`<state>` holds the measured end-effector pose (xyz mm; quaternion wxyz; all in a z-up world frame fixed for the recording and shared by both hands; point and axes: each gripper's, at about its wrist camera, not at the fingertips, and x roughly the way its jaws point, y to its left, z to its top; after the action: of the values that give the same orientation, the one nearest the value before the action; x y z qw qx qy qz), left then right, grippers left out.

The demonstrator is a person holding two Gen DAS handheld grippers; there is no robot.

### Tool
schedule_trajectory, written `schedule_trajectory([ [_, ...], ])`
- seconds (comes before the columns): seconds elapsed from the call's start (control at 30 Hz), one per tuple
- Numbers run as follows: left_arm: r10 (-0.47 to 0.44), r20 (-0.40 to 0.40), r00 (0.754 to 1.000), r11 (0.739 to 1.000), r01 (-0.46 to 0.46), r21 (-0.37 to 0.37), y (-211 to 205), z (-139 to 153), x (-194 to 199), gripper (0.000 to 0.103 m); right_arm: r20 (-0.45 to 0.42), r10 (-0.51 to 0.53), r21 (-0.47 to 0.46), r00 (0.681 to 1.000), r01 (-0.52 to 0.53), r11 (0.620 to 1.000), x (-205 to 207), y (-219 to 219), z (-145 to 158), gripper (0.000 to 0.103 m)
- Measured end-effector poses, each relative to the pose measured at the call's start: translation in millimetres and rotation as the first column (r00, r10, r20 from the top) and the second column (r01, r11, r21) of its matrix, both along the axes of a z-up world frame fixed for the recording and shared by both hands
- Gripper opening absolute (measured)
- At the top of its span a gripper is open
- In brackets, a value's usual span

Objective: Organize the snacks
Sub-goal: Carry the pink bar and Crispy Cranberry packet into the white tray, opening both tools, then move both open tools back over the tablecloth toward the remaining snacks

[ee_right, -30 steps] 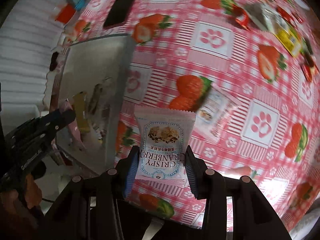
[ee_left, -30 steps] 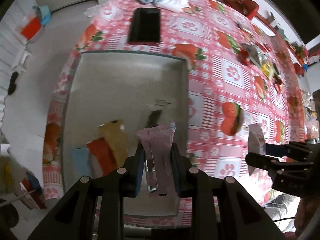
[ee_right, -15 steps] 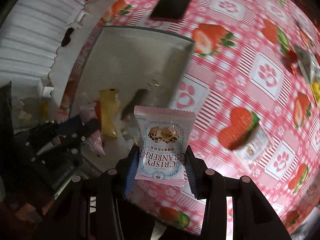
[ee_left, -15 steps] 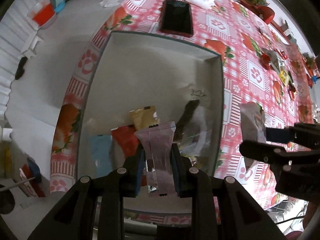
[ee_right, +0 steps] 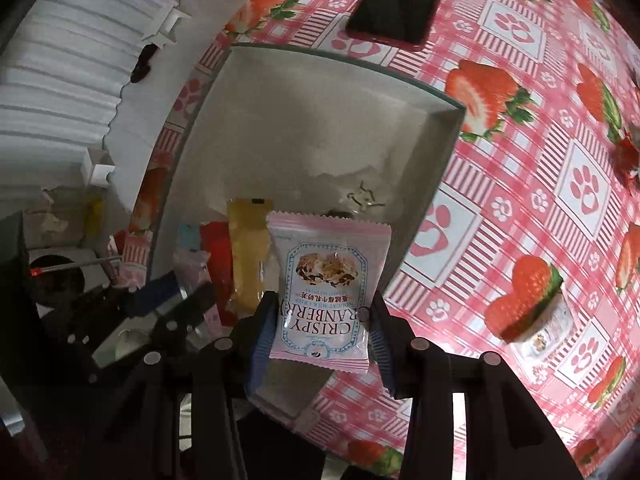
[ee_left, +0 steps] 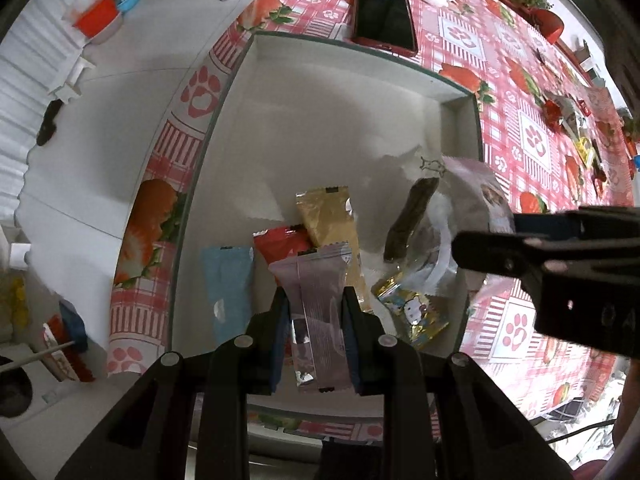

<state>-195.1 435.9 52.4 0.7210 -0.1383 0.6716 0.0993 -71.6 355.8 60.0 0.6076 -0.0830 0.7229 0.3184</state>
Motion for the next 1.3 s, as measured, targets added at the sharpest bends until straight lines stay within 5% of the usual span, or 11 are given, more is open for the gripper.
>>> schedule_trajectory([
  [0.23,-0.010,-0.010,1.000,1.000,0.010,0.011,-1.4,-1.9,-2.5,0.031,-0.008,0.019,-0.010,1.000,-0.019,1.000,-3.6,15.5,-8.2,0.046],
  [0.27,-0.010,-0.010,1.000,1.000,0.011,0.010,-1.7,-1.7,-3.0,0.037,-0.010,0.021,-0.012,1.000,-0.021,1.000,-4.6,17.7,-9.4,0.048],
  [0.4,-0.011,0.004,1.000,0.999,0.011,0.049,-4.3,3.5,-2.5,0.076,-0.005,0.007,-0.001,1.000,-0.007,1.000,-4.2,8.8,-6.8,0.079],
  [0.7,-0.051,0.016,0.999,0.991,0.048,0.127,-14.8,21.7,11.5,0.079,0.003,-0.064,-0.020,0.998,0.064,0.998,7.9,-33.4,1.8,0.080],
  [0.73,-0.058,0.022,0.998,0.989,0.054,0.138,-16.6,25.6,13.9,0.079,0.003,-0.079,-0.024,0.997,0.079,0.997,9.3,-41.7,1.9,0.085],
  [0.77,-0.066,0.027,0.997,0.987,0.061,0.146,-18.0,29.0,17.0,0.079,0.005,-0.090,-0.027,0.996,0.090,0.996,9.0,-44.0,2.4,0.102],
  [0.8,-0.073,0.033,0.997,0.986,0.067,0.154,-19.8,32.6,19.4,0.079,0.007,-0.111,-0.024,0.994,0.111,0.993,10.3,-53.2,3.3,0.103],
  [1.3,-0.217,0.103,0.971,0.946,0.183,0.269,-69.4,82.8,63.1,0.080,-0.011,-0.354,-0.064,0.935,0.352,0.934,6.8,-153.4,0.6,0.103],
])
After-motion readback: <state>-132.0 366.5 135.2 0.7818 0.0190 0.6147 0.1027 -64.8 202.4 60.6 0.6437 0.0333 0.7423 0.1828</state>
